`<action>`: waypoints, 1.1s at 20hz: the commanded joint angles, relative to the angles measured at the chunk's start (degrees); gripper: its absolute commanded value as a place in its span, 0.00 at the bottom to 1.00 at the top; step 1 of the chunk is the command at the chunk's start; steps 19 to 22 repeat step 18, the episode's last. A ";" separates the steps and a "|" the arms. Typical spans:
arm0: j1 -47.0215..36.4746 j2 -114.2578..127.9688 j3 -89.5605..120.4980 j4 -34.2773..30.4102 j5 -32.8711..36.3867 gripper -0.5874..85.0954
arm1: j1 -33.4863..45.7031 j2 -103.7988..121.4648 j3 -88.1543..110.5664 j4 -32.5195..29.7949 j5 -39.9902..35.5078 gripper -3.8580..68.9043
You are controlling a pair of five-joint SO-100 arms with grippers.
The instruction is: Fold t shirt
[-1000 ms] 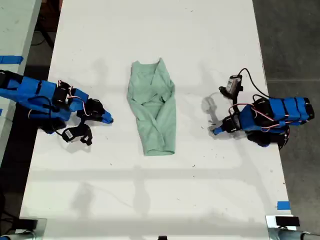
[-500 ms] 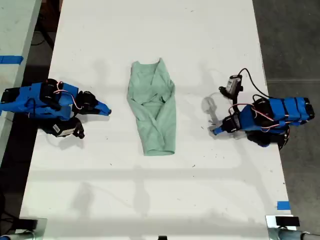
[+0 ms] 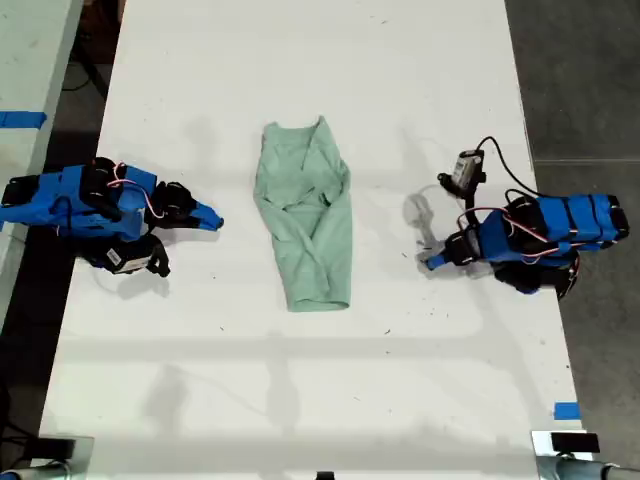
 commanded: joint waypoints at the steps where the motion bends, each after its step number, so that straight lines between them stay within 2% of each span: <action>1: -0.35 0.35 2.55 0.09 0.09 0.02 | -0.62 -0.35 2.81 -0.88 -0.62 0.08; 12: -0.44 0.35 2.55 0.09 0.09 0.02 | -0.62 -0.35 2.81 -0.88 -0.53 0.08; 16: -1.76 2.55 2.55 -0.26 0.62 0.22 | -0.62 -0.35 2.81 -0.88 -0.53 0.08; 22: -0.53 4.13 2.55 -0.62 0.62 0.22 | -0.62 -0.35 2.81 -0.88 -0.62 0.08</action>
